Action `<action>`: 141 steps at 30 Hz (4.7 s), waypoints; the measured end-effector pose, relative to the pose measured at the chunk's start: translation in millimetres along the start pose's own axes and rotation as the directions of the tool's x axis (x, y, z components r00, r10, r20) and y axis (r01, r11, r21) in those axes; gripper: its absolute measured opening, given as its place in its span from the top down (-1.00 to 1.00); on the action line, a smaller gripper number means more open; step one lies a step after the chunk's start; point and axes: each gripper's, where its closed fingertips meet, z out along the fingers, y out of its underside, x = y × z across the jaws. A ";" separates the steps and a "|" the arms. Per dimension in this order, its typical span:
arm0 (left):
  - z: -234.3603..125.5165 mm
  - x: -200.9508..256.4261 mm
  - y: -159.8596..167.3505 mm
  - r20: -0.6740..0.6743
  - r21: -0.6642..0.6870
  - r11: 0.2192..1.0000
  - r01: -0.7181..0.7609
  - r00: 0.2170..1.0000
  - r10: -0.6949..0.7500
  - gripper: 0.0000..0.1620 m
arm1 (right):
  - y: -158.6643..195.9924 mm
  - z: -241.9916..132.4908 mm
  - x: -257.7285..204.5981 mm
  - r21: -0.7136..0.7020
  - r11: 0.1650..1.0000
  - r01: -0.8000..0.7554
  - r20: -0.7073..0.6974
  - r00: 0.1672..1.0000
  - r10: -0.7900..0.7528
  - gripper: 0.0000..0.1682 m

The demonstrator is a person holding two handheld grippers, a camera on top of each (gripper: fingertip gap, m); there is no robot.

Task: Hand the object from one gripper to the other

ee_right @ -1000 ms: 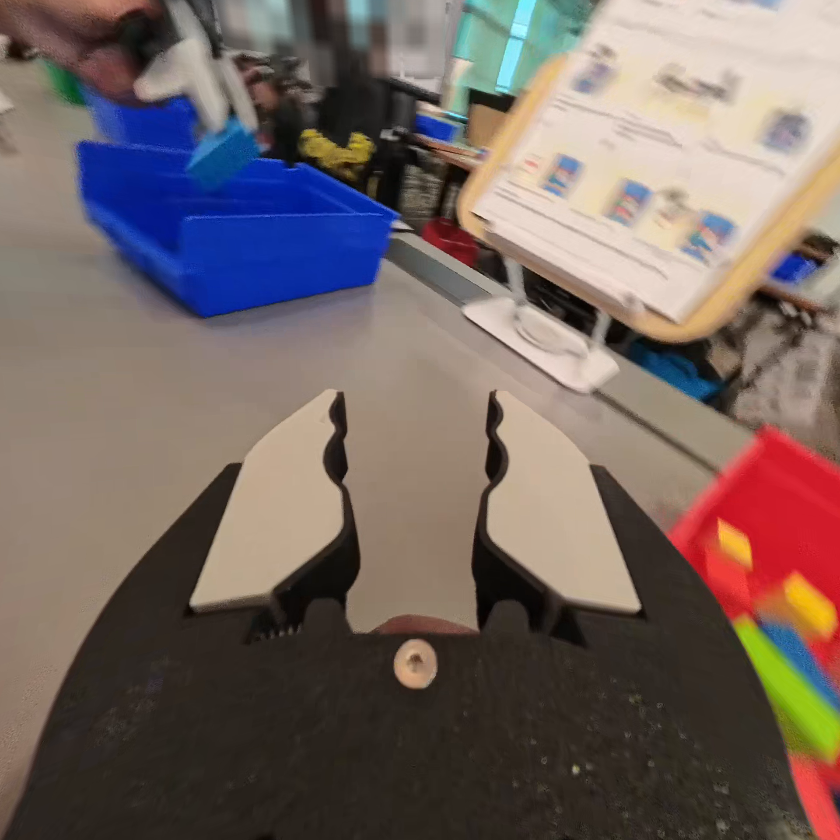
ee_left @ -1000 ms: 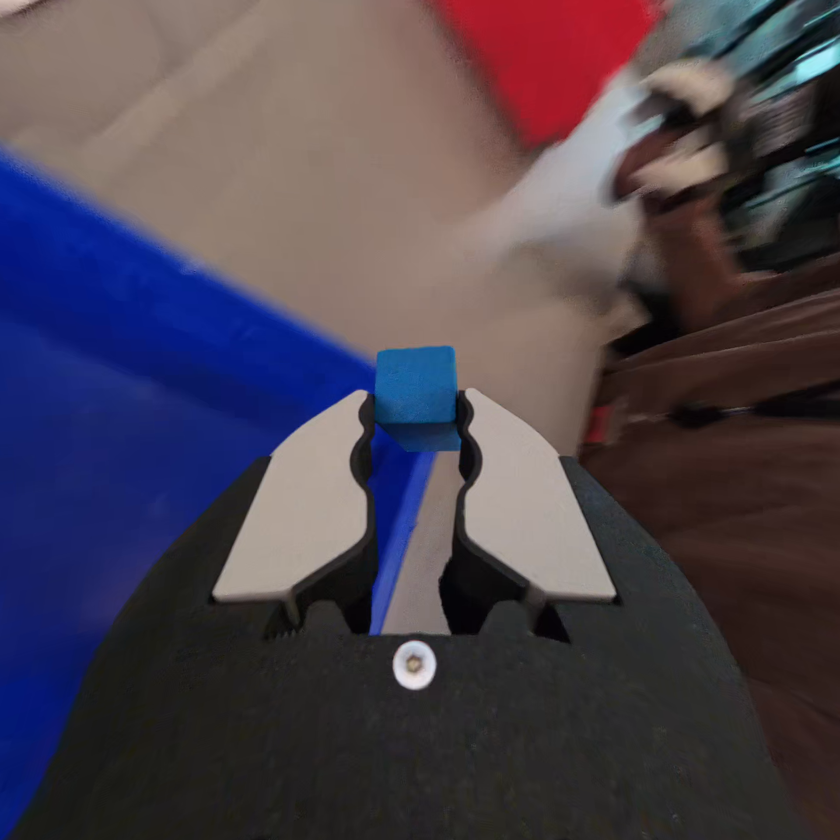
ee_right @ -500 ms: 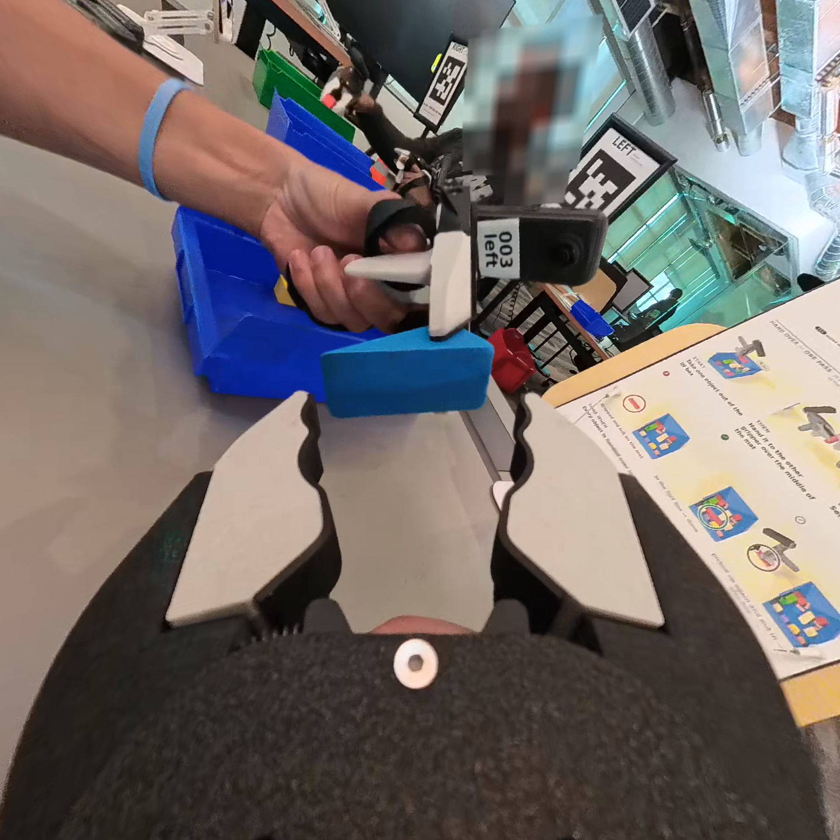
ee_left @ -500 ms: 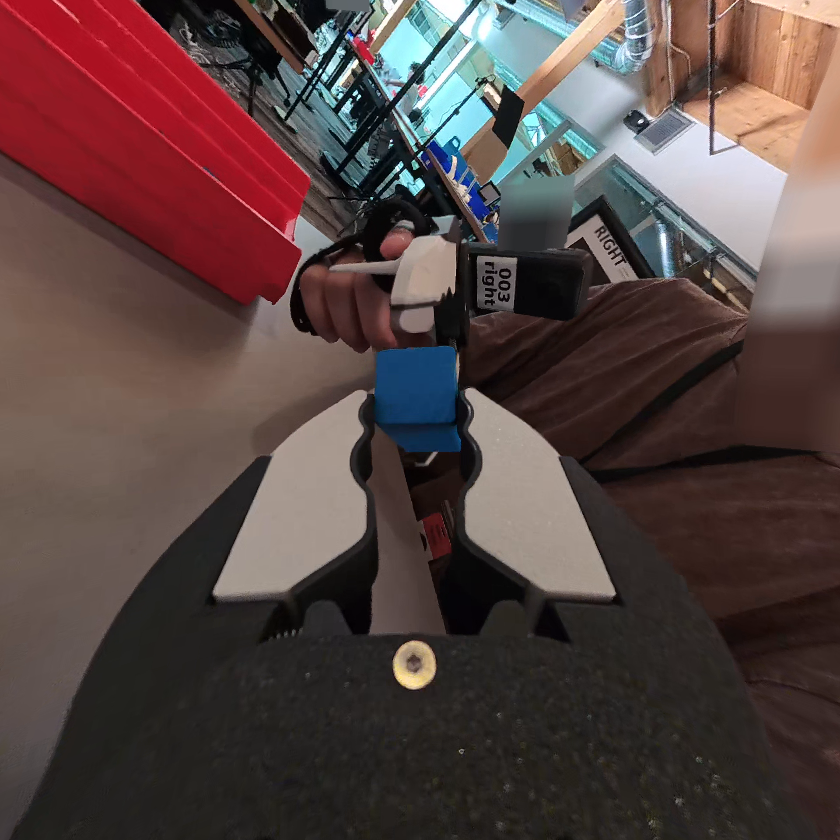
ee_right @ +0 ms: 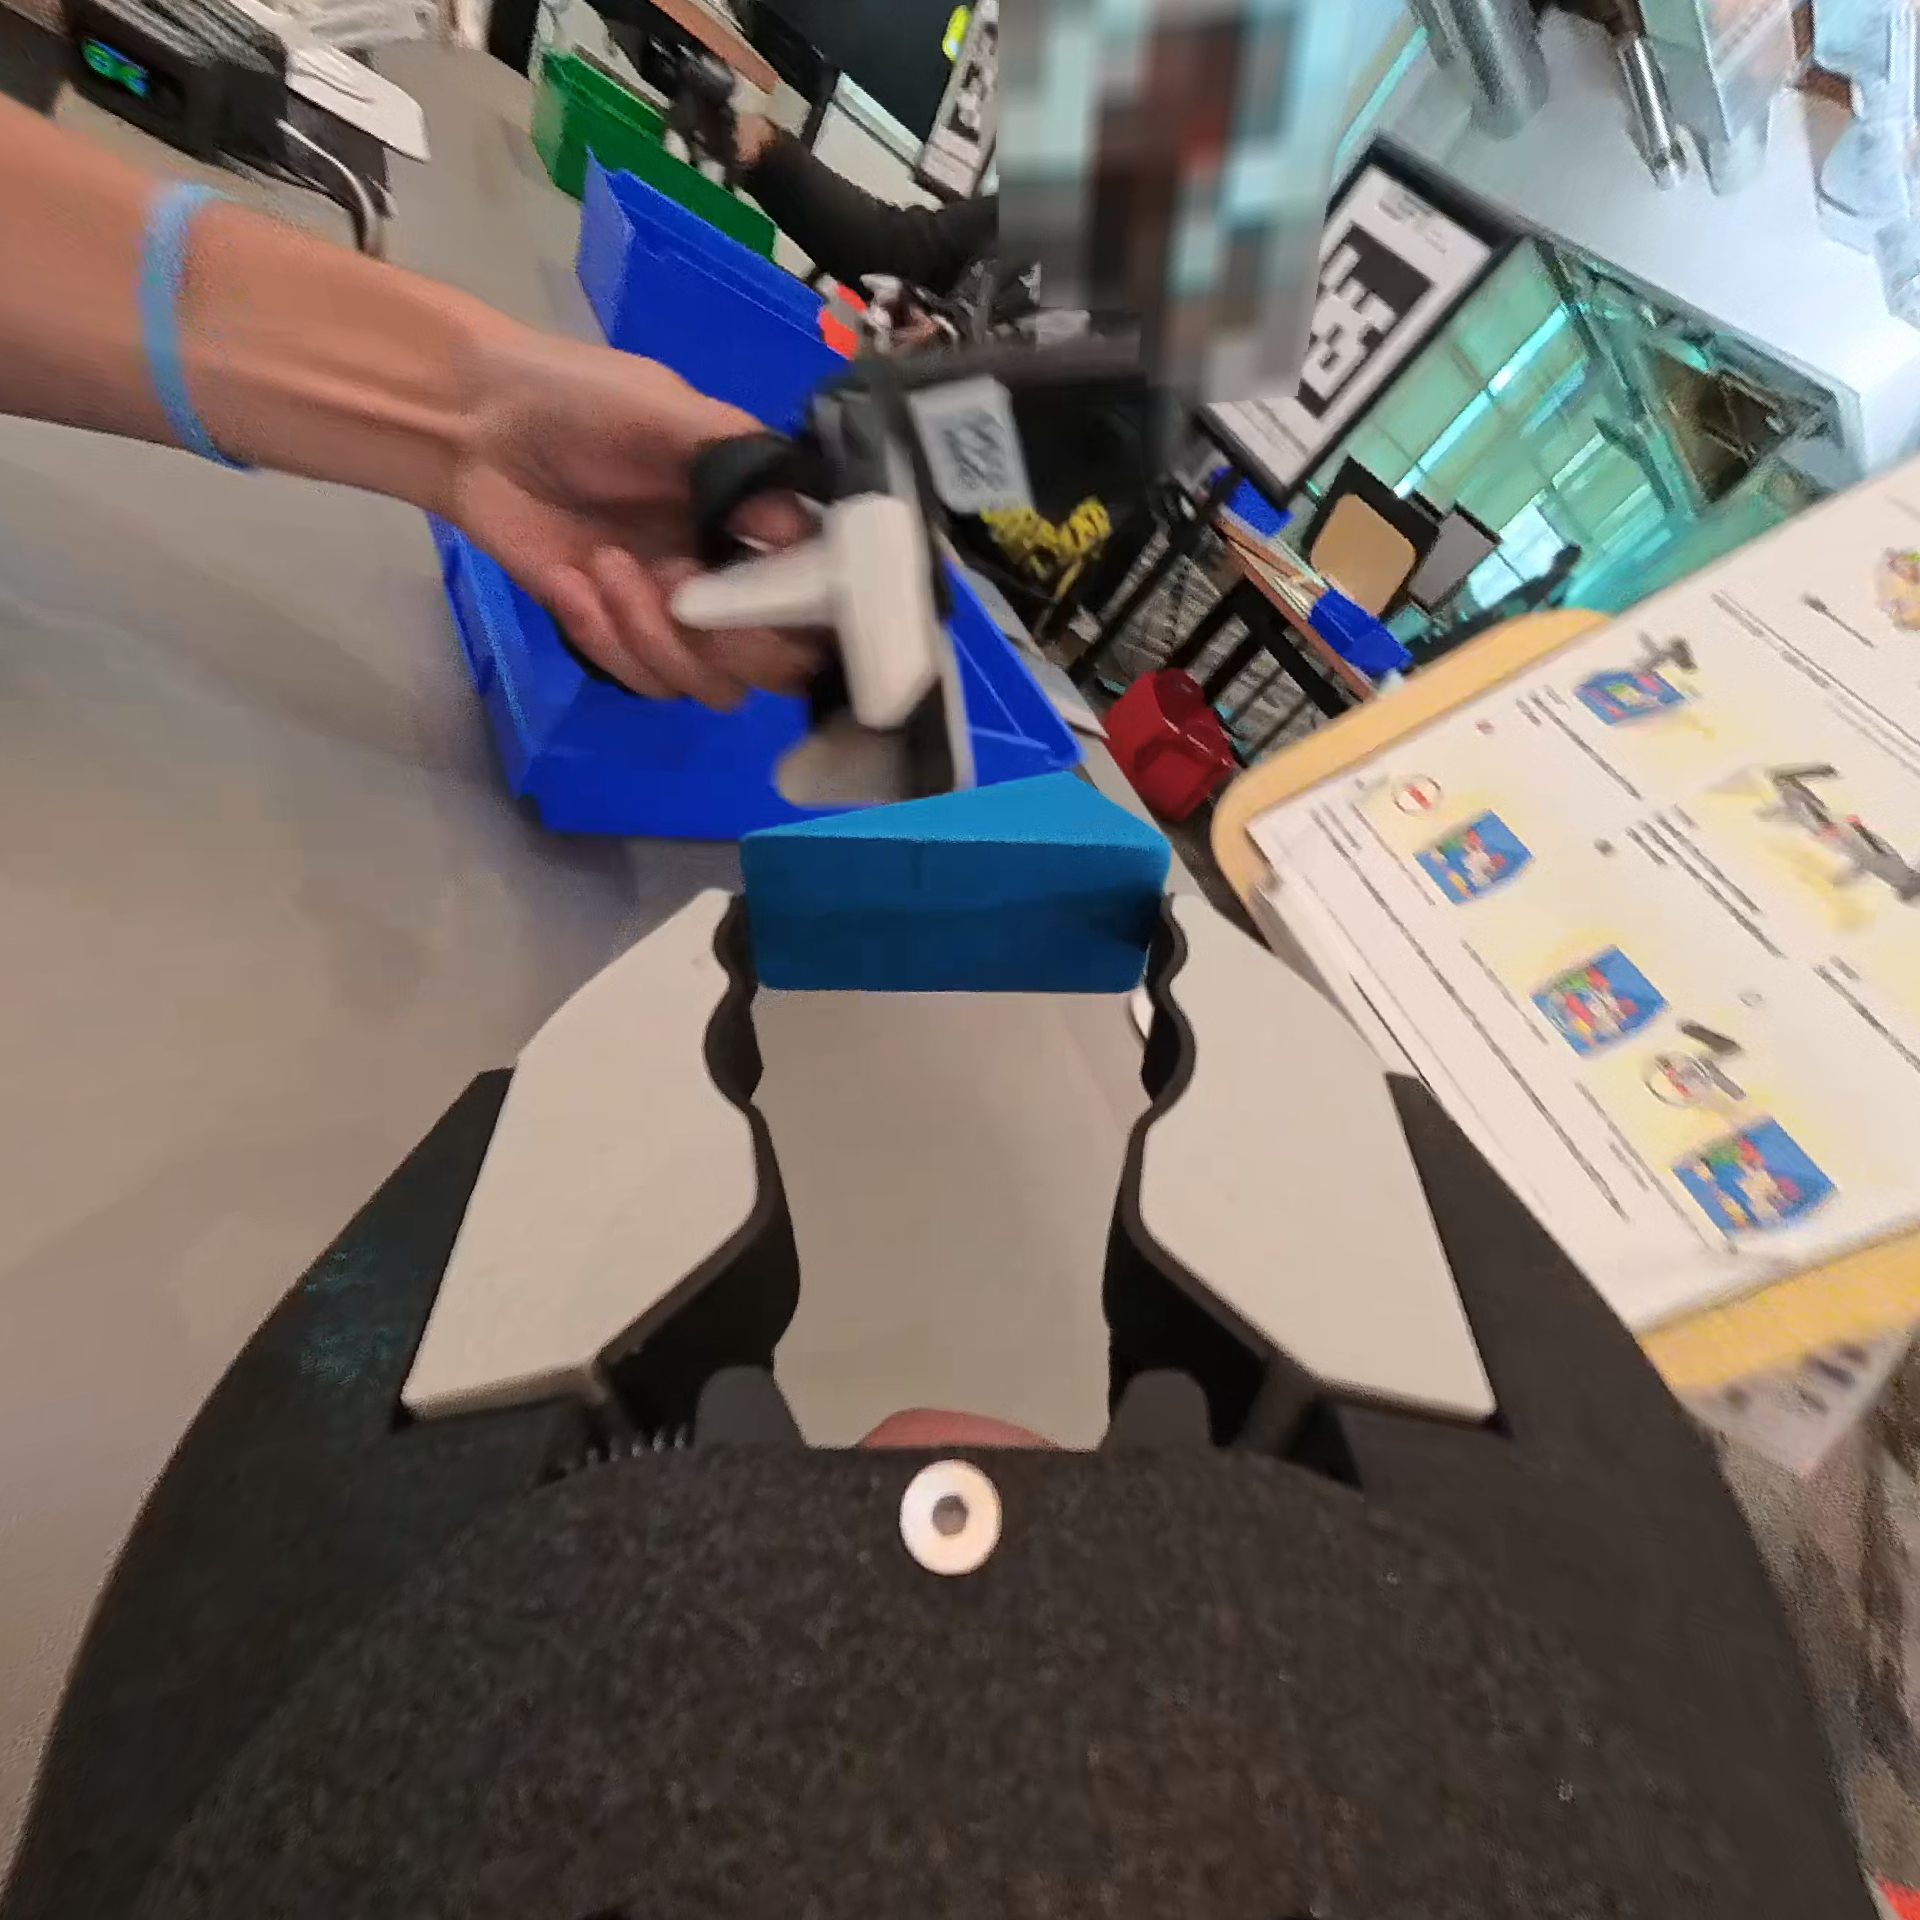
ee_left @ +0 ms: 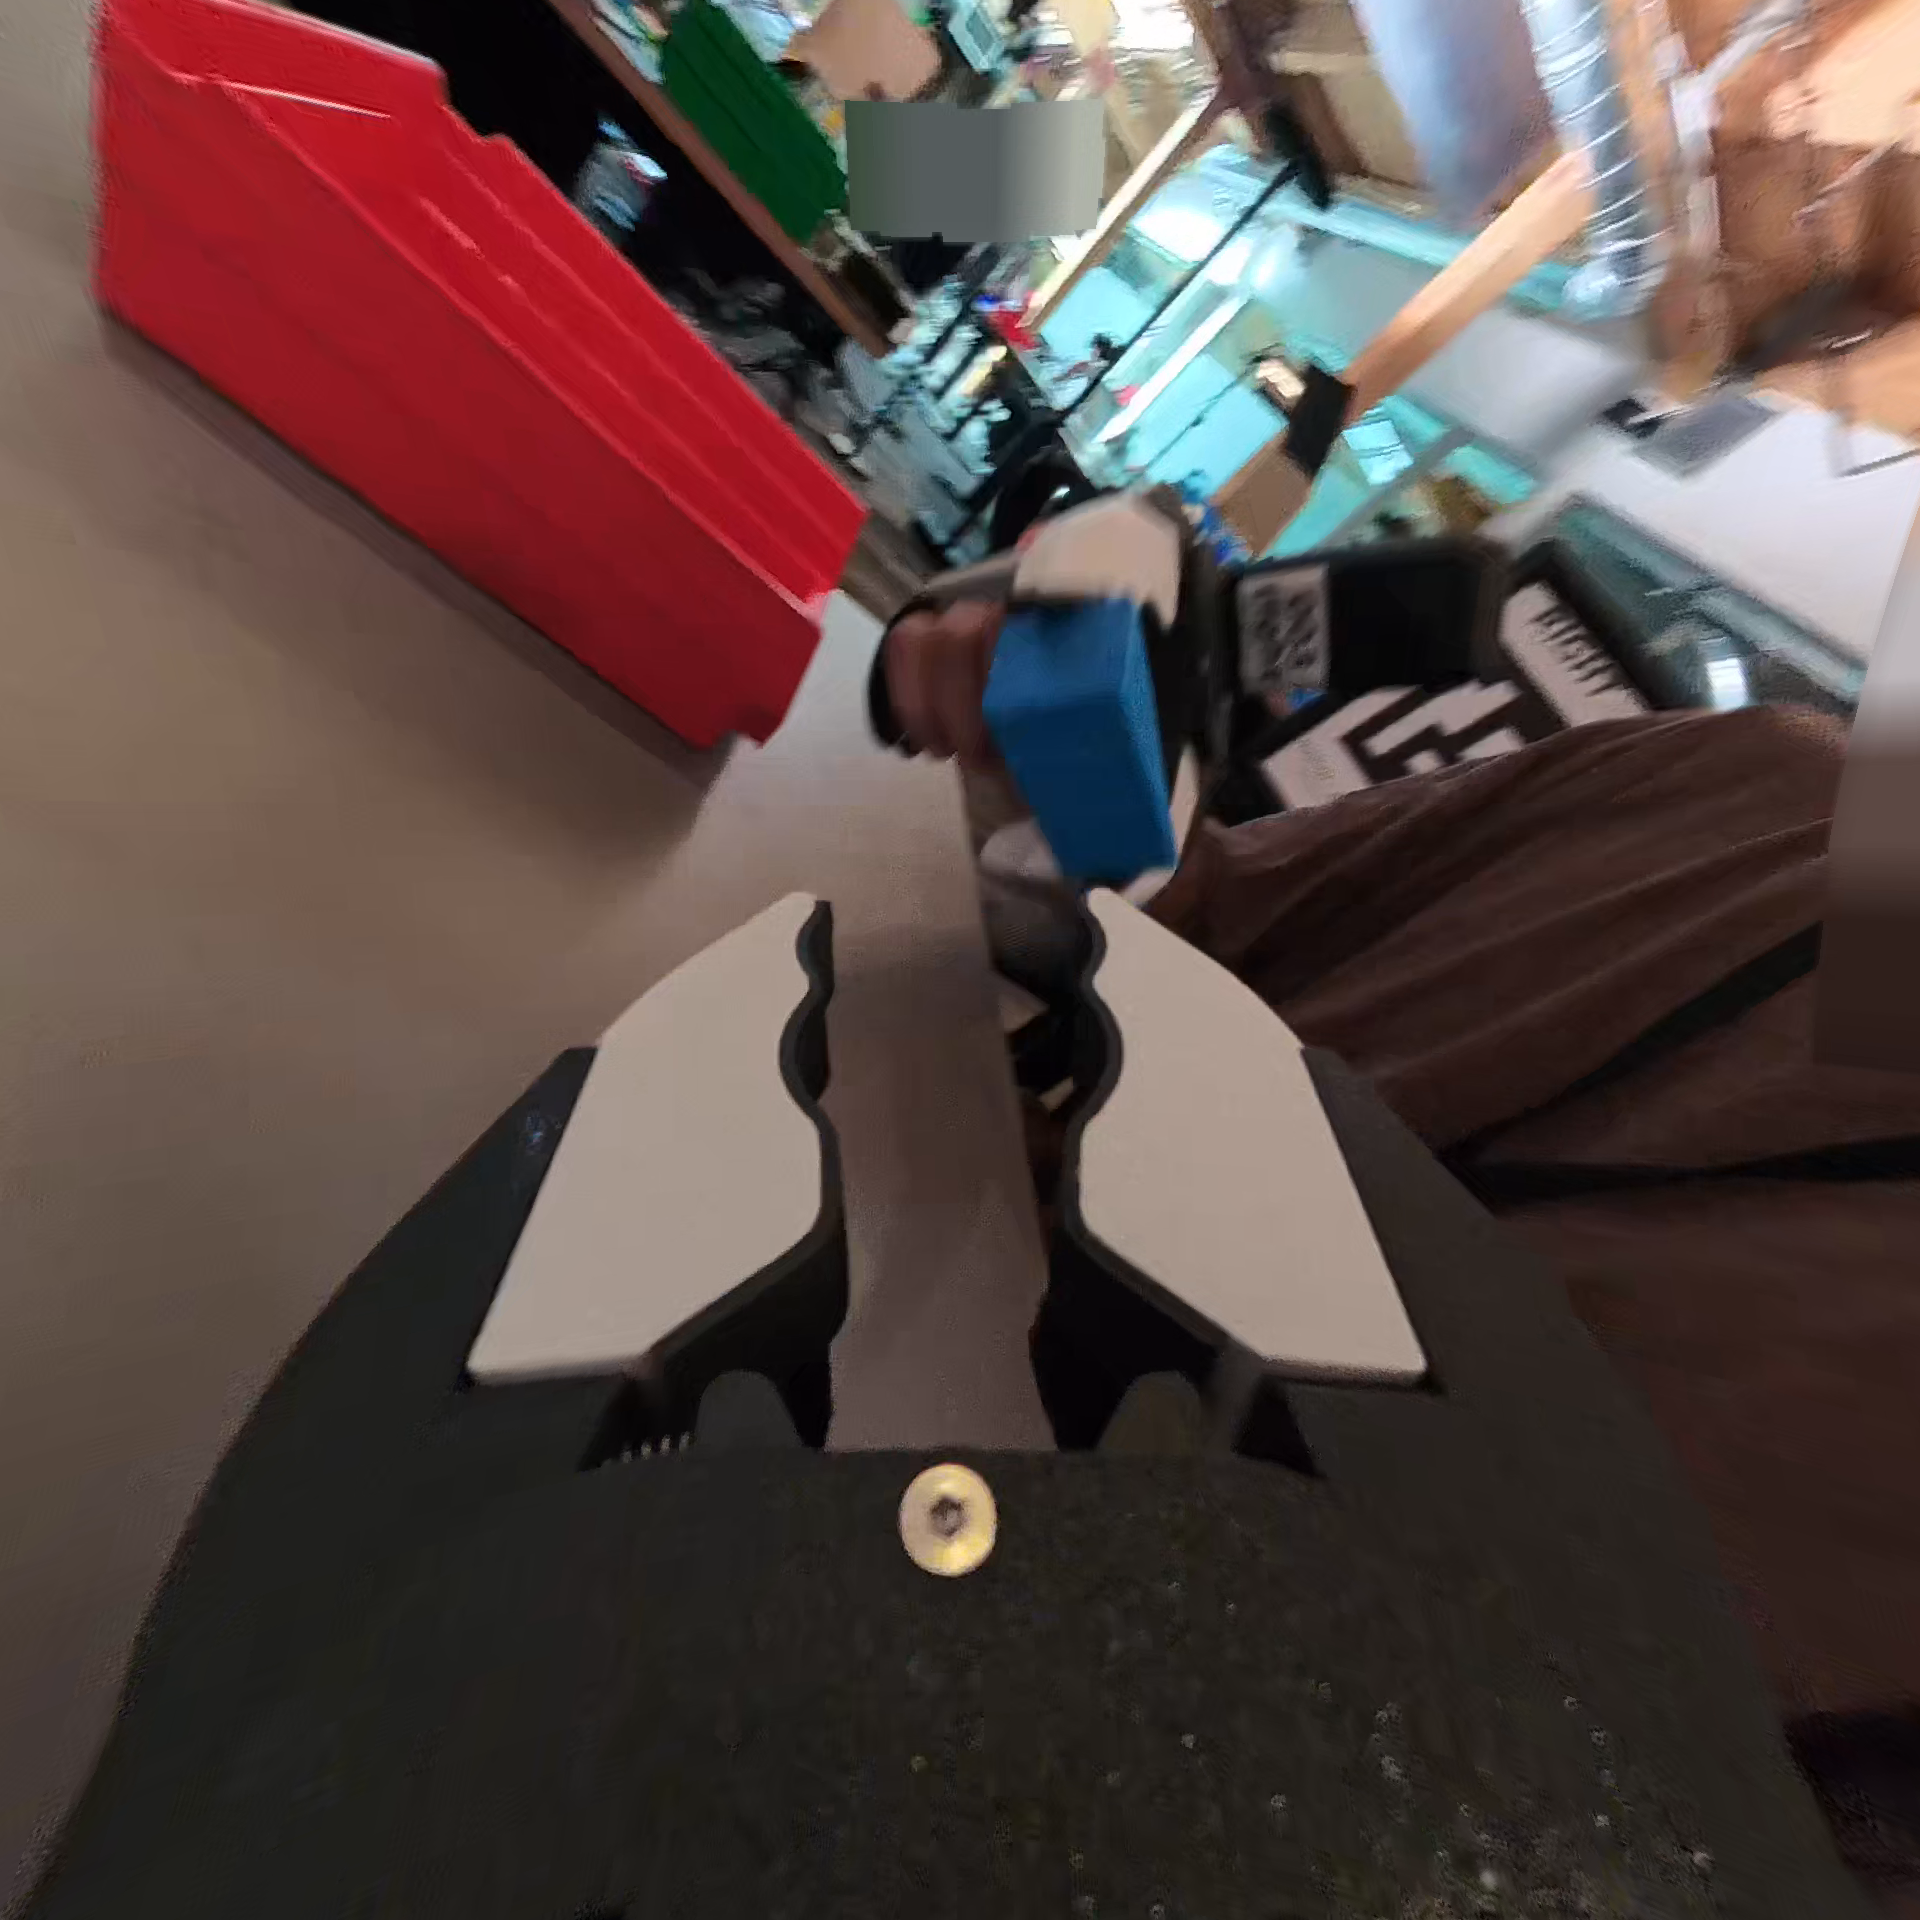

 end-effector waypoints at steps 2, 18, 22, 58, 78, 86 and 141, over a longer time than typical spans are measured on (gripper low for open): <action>-0.4 11.6 21.2 0.074 0.000 0.998 -0.058 0.996 0.057 0.51 | 15.0 -35.7 21.0 -0.080 0.997 -0.019 -0.039 0.999 0.016 0.14; 66.3 56.2 112.5 0.204 0.018 0.992 -0.129 0.971 0.122 0.52 | 276.5 -258.7 111.5 -0.957 0.267 -0.112 -0.018 0.944 0.330 0.13; 73.3 48.0 128.9 0.198 0.034 0.992 -0.120 0.974 0.111 0.52 | 298.8 -242.4 128.5 -0.983 0.168 -0.075 -0.008 0.929 0.370 0.13; 27.4 17.9 107.5 0.588 -0.008 0.902 -0.433 0.727 0.354 0.34 | 168.5 -202.6 56.3 0.009 0.691 -0.723 -0.686 0.498 0.530 0.17; -188.1 -10.1 110.4 0.933 -0.175 0.980 0.097 0.333 0.133 0.27 | 184.4 -187.1 8.1 0.108 0.659 -0.744 -0.694 0.419 0.586 0.19; -294.1 -85.9 115.7 0.551 -0.827 0.419 0.374 0.398 0.733 0.30 | 179.1 -182.7 3.0 0.061 0.688 -0.723 -0.679 0.475 0.560 0.19; 35.1 -21.6 15.1 0.430 -0.521 0.563 -0.642 0.372 0.823 0.10 | 29.7 0.0 -5.9 -0.154 0.056 -0.986 0.424 -0.015 0.905 0.68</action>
